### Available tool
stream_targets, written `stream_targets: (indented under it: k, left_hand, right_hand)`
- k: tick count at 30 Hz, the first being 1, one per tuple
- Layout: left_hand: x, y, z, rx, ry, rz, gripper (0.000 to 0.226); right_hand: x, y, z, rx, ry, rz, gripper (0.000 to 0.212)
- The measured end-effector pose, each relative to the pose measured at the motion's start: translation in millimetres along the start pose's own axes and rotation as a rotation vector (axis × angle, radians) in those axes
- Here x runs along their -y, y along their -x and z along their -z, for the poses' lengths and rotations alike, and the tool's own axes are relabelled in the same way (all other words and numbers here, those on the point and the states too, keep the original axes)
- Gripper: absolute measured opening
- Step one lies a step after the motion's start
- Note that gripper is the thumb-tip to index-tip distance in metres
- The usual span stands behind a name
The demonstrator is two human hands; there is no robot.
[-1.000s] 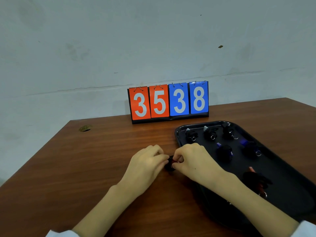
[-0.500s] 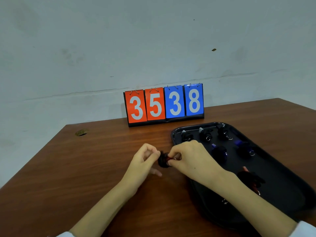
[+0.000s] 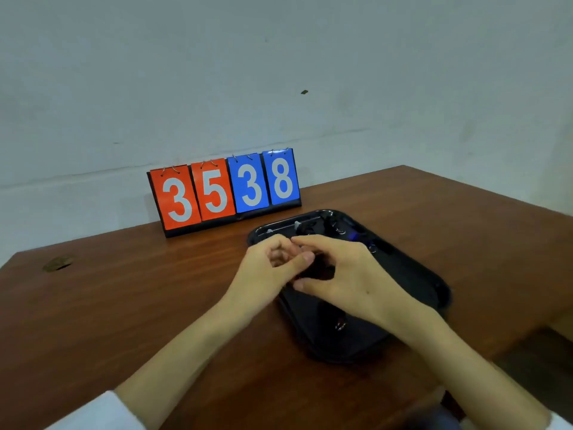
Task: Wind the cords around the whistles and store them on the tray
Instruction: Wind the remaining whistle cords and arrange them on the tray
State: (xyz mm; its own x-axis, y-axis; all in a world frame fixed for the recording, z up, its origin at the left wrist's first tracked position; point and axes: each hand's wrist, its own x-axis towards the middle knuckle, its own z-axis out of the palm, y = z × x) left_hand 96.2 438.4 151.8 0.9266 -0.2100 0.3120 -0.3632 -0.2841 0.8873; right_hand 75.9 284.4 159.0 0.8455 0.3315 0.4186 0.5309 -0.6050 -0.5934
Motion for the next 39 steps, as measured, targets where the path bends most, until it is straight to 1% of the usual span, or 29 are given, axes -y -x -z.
stream_targets:
  k: [2, 4, 6, 8, 10, 12, 14, 15, 19, 22, 25, 27, 29, 30, 32, 33, 35, 37, 39]
  left_hand:
    - [-11, -8, -22, 0.015, 0.021, -0.034, 0.017]
    - [-15, -17, -44, 0.054, 0.0, -0.056, 0.029]
    - [-13, -25, -60, 0.157, -0.114, -0.056, 0.048]
    - [-6, -33, -73, 0.366, -0.374, -0.075, 0.062]
    - [1, -41, -83, 0.568, -0.658, -0.121, 0.075]
    - [4, -48, -94, 0.623, -0.819, -0.139, 0.083]
    - [8, -50, -103, 0.586, -0.884, -0.148, 0.081]
    - [10, -49, -105, 0.555, -0.877, -0.145, 0.076]
    - [17, -50, -104, 0.445, -0.748, -0.099, 0.051]
    - [18, -50, -105, 0.439, -0.702, -0.107, 0.042]
    - [18, -49, -104, 0.465, -0.698, -0.103, 0.044]
    - [13, -50, -99, 0.505, -0.691, -0.09, 0.055]
    - [4, -53, -86, 0.498, -0.642, -0.049, 0.066]
    - [-1, -56, -75, 0.454, -0.597, -0.01, 0.064]
    - [-6, -63, -46, 0.3, -0.534, 0.084, 0.05]
    - [-1, -66, -30, 0.21, -0.545, 0.133, 0.042]
    - [14, -64, 1, 0.065, -0.614, 0.26, 0.034]
    - [32, -54, 23, 0.017, -0.66, 0.429, 0.037]
    - [47, -40, 33, 0.006, -0.581, 0.576, 0.048]
  right_hand:
    - [-7, 8, 15, -0.132, 0.006, -0.003, 0.053]
    - [-21, 14, 34, -0.284, 0.019, -0.107, 0.045]
    - [-45, 19, 53, -0.363, 0.053, -0.251, 0.04]
    - [-72, 22, 67, -0.341, 0.149, -0.37, 0.042]
    - [-96, 27, 69, -0.267, 0.24, -0.443, 0.046]
    - [-114, 31, 66, -0.209, 0.291, -0.476, 0.046]
    - [-123, 33, 62, -0.179, 0.298, -0.475, 0.047]
    - [-125, 33, 59, -0.165, 0.3, -0.472, 0.048]
    - [-130, 28, 46, -0.164, 0.367, -0.421, 0.045]
    - [-134, 27, 40, -0.158, 0.424, -0.358, 0.045]
    - [-134, 27, 41, -0.126, 0.438, -0.346, 0.049]
    - [-133, 25, 48, -0.137, 0.409, -0.366, 0.049]
    - [-131, 20, 59, -0.178, 0.329, -0.404, 0.04]
    - [-131, 15, 65, -0.211, 0.292, -0.414, 0.035]
    - [-137, -1, 77, -0.254, 0.259, -0.416, 0.028]
    - [-143, -11, 82, -0.237, 0.254, -0.427, 0.027]
    - [-153, -32, 86, -0.125, 0.26, -0.477, 0.027]
    - [-165, -47, 83, -0.01, 0.27, -0.536, 0.03]
    - [-171, -56, 77, 0.033, 0.249, -0.571, 0.032]
